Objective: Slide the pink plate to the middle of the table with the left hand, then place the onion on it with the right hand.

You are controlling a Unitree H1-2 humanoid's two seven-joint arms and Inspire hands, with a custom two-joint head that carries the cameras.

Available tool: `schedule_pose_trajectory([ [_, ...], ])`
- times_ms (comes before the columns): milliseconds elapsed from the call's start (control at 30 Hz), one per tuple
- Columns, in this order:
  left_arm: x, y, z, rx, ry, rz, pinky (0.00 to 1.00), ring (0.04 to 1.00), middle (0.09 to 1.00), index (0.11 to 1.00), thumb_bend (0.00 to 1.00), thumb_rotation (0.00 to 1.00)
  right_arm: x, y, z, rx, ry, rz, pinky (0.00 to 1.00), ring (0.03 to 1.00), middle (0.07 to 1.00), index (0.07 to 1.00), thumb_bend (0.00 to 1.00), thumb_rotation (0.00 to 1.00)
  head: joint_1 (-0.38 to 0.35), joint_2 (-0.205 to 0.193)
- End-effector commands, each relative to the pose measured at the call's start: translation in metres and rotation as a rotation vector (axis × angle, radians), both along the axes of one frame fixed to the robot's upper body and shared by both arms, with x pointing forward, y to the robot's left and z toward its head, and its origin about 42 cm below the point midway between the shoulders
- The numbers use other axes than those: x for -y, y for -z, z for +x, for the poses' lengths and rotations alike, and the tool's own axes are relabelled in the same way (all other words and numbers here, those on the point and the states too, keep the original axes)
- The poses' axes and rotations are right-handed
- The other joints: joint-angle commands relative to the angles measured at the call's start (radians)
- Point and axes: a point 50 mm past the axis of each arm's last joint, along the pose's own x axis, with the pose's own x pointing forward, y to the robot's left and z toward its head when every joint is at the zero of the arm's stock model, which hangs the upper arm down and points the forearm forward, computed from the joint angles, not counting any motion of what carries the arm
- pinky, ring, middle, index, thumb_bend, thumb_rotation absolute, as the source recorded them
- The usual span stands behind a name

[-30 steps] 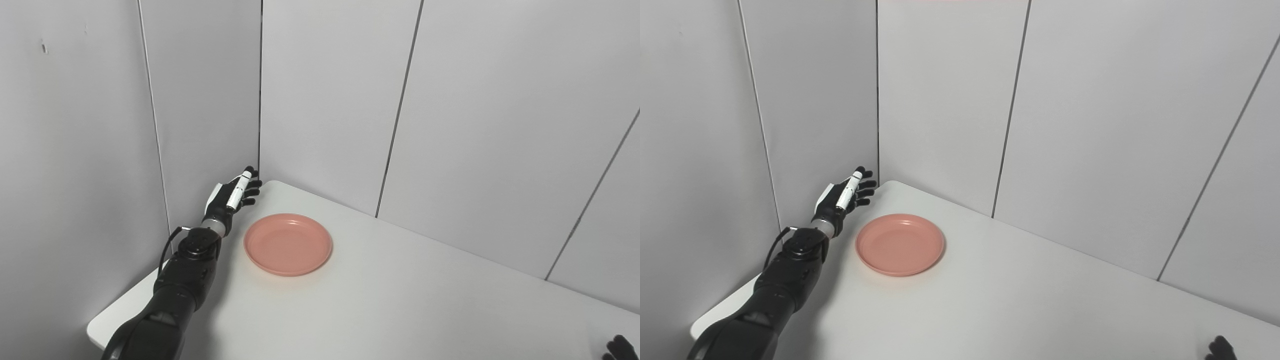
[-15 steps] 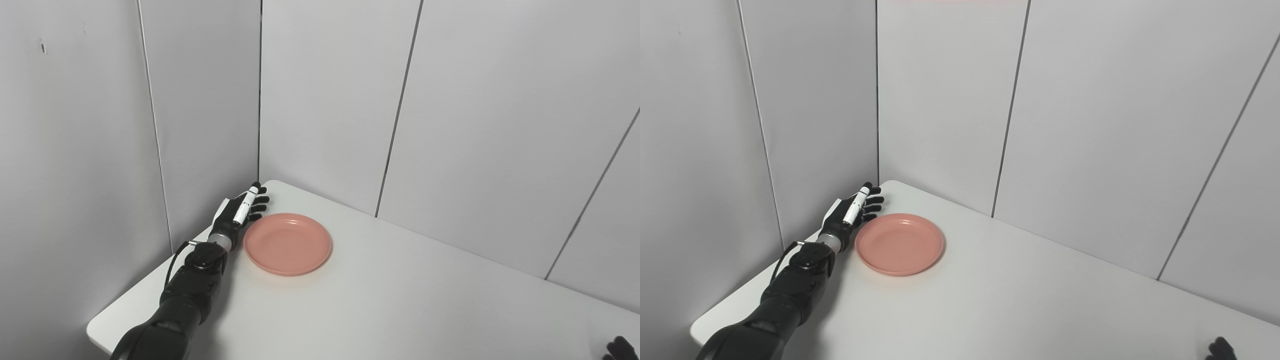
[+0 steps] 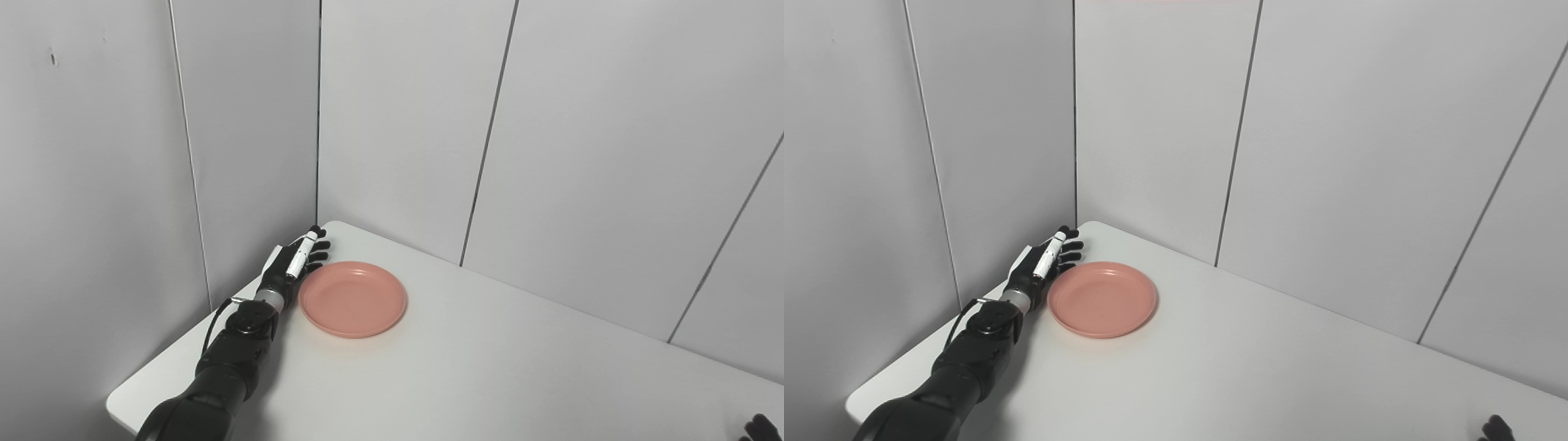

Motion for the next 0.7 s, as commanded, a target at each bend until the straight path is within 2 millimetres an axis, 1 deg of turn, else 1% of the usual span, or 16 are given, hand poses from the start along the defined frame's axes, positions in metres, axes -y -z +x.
schedule_pose_trajectory([
  [0, 0.006, -0.023, 0.014, 0.059, 0.018, 0.005, 0.77, 0.805, 0.817, 0.818, 0.52, 1.00, -0.003, 0.027, -0.019, -0.087, 0.008, 0.027, 1.00, 1.000, 0.970, 0.958, 0.65, 0.76, -0.001, 0.001],
  [67, 0.009, -0.022, 0.014, 0.059, 0.023, 0.005, 0.79, 0.812, 0.815, 0.813, 0.50, 1.00, -0.003, 0.027, -0.019, -0.088, 0.010, 0.032, 1.00, 0.997, 0.970, 0.959, 0.65, 0.75, -0.003, 0.002],
  [167, 0.012, -0.020, 0.013, 0.052, 0.033, 0.010, 0.80, 0.815, 0.814, 0.813, 0.50, 1.00, -0.003, 0.027, -0.019, -0.081, 0.008, 0.039, 1.00, 0.992, 0.972, 0.960, 0.65, 0.75, -0.004, 0.002],
  [333, 0.016, -0.017, 0.013, 0.054, 0.045, -0.012, 0.82, 0.827, 0.822, 0.819, 0.52, 1.00, -0.004, 0.026, -0.020, -0.081, 0.010, 0.044, 1.00, 0.990, 0.972, 0.956, 0.65, 0.75, -0.007, 0.003],
  [500, 0.018, -0.015, 0.013, 0.056, 0.061, -0.011, 0.82, 0.832, 0.829, 0.823, 0.53, 1.00, -0.003, 0.026, -0.020, -0.085, 0.011, 0.031, 1.00, 0.995, 0.970, 0.957, 0.67, 0.76, -0.007, 0.005],
  [667, 0.024, -0.014, 0.013, 0.059, 0.083, -0.012, 0.83, 0.837, 0.835, 0.827, 0.54, 1.00, -0.004, 0.026, -0.020, -0.084, 0.012, 0.033, 1.00, 0.994, 0.967, 0.955, 0.67, 0.74, -0.011, 0.008],
])
